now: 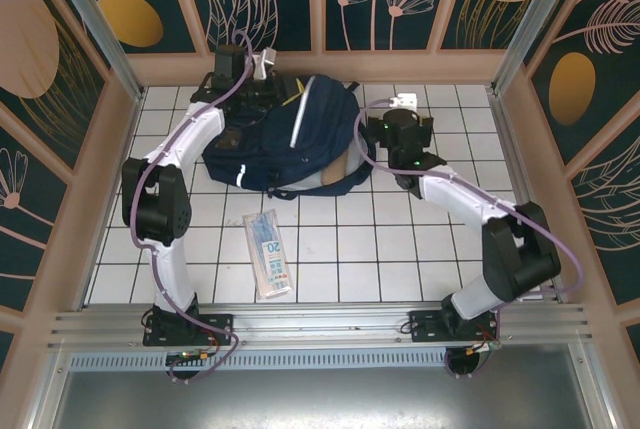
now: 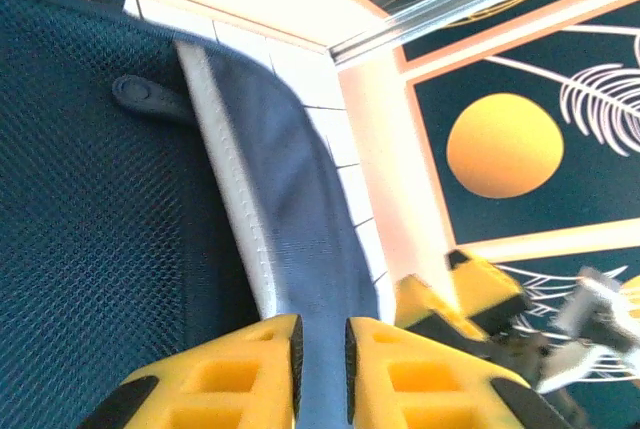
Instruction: Pack the student bag
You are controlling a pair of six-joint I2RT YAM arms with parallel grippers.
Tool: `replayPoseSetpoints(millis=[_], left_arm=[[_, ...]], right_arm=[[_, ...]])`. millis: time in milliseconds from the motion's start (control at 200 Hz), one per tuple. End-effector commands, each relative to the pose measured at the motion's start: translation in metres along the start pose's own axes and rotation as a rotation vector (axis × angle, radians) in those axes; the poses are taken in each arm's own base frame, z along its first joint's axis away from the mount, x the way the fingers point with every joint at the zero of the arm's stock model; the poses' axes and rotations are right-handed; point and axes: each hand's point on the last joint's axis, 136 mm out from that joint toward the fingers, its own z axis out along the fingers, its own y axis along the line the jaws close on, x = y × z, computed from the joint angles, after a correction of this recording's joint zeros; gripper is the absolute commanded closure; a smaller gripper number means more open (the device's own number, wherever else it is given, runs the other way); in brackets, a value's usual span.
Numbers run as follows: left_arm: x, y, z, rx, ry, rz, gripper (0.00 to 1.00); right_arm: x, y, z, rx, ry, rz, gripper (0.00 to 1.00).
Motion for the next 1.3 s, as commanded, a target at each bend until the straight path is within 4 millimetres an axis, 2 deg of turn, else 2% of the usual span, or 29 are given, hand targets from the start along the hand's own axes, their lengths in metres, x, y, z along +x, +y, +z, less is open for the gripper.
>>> replayPoseSetpoints(millis=[0,90,130,190,230,235,290,365,460,525,530,621,681,771,866,981,1186,1291], left_arm=[[0.013,0.001,0.009,-0.053,-0.003,0.067,0.66],[0.014,0.007,-0.006,-0.140,-0.060,0.082,0.56],[0.015,0.007,-0.016,-0.173,-0.088,0.097,0.53],[0.019,0.005,-0.036,-0.225,-0.130,0.123,0.51],[0.027,0.013,-0.046,-0.271,-0.142,0.125,0.50],[0.026,0.007,-0.050,-0.268,-0.154,0.134,0.50],[0.036,0.007,-0.073,-0.320,-0.187,0.141,0.47],[0.054,0.015,-0.103,-0.394,-0.236,0.107,0.38],[0.099,0.045,-0.127,-0.495,-0.210,-0.016,0.31],[0.137,0.065,-0.135,-0.516,-0.170,-0.111,0.30],[0.147,0.075,-0.135,-0.531,-0.152,-0.129,0.30],[0.203,0.104,-0.143,-0.537,-0.096,-0.262,0.30],[0.228,0.114,-0.145,-0.518,-0.071,-0.312,0.29],[0.258,0.131,-0.149,-0.511,-0.067,-0.378,0.30],[0.278,0.147,-0.151,-0.518,-0.059,-0.420,0.30],[0.292,0.159,-0.148,-0.516,-0.043,-0.445,0.31],[0.302,0.177,-0.141,-0.510,-0.032,-0.483,0.36],[0.308,0.179,-0.132,-0.475,-0.002,-0.509,0.37]], right_arm=[[-0.022,-0.041,-0.019,0.069,-0.067,0.235,0.01],[-0.016,-0.041,-0.012,-0.103,0.035,0.391,0.01],[-0.014,-0.031,-0.013,-0.159,0.062,0.376,0.01],[-0.015,-0.004,-0.025,-0.237,0.066,0.310,0.01],[-0.015,0.017,-0.036,-0.305,0.077,0.291,0.01],[-0.015,0.020,-0.037,-0.318,0.079,0.290,0.01],[-0.004,0.058,-0.057,-0.500,0.146,0.290,0.03],[0.026,0.108,-0.093,-0.745,0.281,0.250,0.09],[0.073,0.168,-0.147,-1.030,0.496,0.171,0.11],[0.107,0.201,-0.178,-1.145,0.650,0.107,0.11],[0.109,0.204,-0.181,-1.155,0.658,0.101,0.11],[0.146,0.237,-0.205,-1.231,0.827,0.033,0.11],[0.166,0.249,-0.209,-1.259,0.924,0.036,0.11],[0.186,0.261,-0.205,-1.262,1.028,0.073,0.12],[0.203,0.274,-0.203,-1.258,1.099,0.056,0.13],[0.216,0.283,-0.204,-1.257,1.154,0.056,0.14],[0.230,0.290,-0.199,-1.240,1.214,0.066,0.14],[0.240,0.291,-0.195,-1.214,1.244,0.070,0.14]])
